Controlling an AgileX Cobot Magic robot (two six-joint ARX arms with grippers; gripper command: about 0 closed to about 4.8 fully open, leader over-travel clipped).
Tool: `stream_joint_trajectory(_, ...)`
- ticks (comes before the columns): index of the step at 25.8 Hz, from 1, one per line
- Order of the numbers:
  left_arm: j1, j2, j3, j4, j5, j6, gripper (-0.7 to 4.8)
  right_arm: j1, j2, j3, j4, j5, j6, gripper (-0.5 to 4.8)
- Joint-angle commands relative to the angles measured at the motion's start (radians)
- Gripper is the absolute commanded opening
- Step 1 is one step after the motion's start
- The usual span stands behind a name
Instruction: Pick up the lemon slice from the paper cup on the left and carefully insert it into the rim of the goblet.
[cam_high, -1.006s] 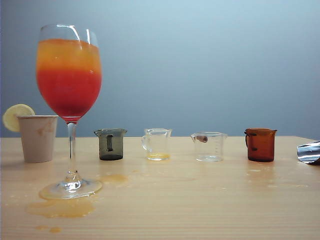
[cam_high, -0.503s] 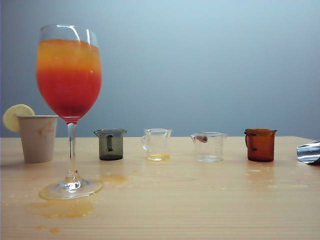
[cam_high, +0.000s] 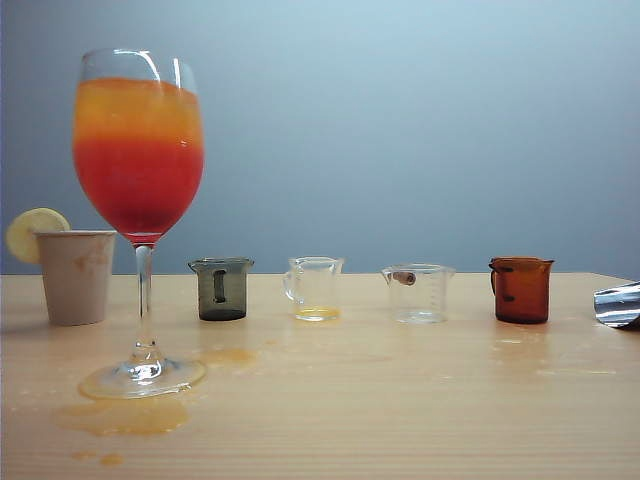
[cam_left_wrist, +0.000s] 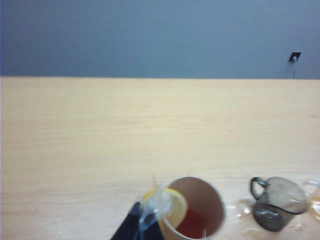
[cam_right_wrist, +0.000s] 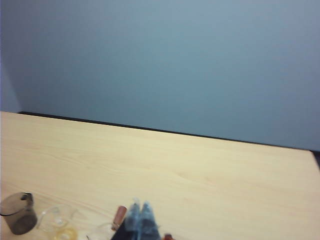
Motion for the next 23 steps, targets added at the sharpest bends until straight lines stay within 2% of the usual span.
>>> stream_joint_trajectory(1,0.006,0.105,0.006,0.024,0.119,-0.009,-0.06,0.000,0.046,0.008,0.125,-0.016,-0.010,-0.02)
stream_joint_trajectory(3,0.005,0.172,0.006,0.027,0.176,-0.046,-0.06,-0.002,0.089,0.008,0.216,-0.005,-0.042,-0.02)
stream_joint_trajectory(7,0.006,0.262,0.006,0.069,0.215,-0.064,-0.06,0.000,0.190,0.009,0.369,-0.018,-0.042,-0.02)
stream_joint_trajectory(12,0.006,0.332,0.007,0.142,0.225,0.042,0.01,0.037,0.280,0.009,0.344,-0.032,-0.040,-0.02)
stream_joint_trajectory(15,0.006,0.357,0.007,0.169,0.224,0.100,0.37,0.038,0.336,0.009,0.351,-0.035,0.031,-0.02)
stream_joint_trajectory(17,0.010,0.369,0.007,0.177,0.201,0.154,0.88,0.059,0.364,0.009,0.351,-0.032,0.100,-0.02)
stream_joint_trajectory(18,0.013,0.375,0.007,0.179,0.184,0.171,1.15,0.077,0.368,0.009,0.346,-0.013,0.107,-0.04)
stream_joint_trajectory(19,0.016,0.387,0.007,0.189,0.179,0.196,1.47,0.102,0.367,0.009,0.344,0.052,0.108,-0.05)
stream_joint_trajectory(20,0.014,0.405,0.007,0.204,0.183,0.231,1.55,0.153,0.364,0.009,0.360,0.129,0.086,-0.05)
stream_joint_trajectory(23,0.014,0.441,0.007,0.231,0.179,0.249,1.98,0.210,0.366,0.009,0.373,0.130,0.042,-0.05)
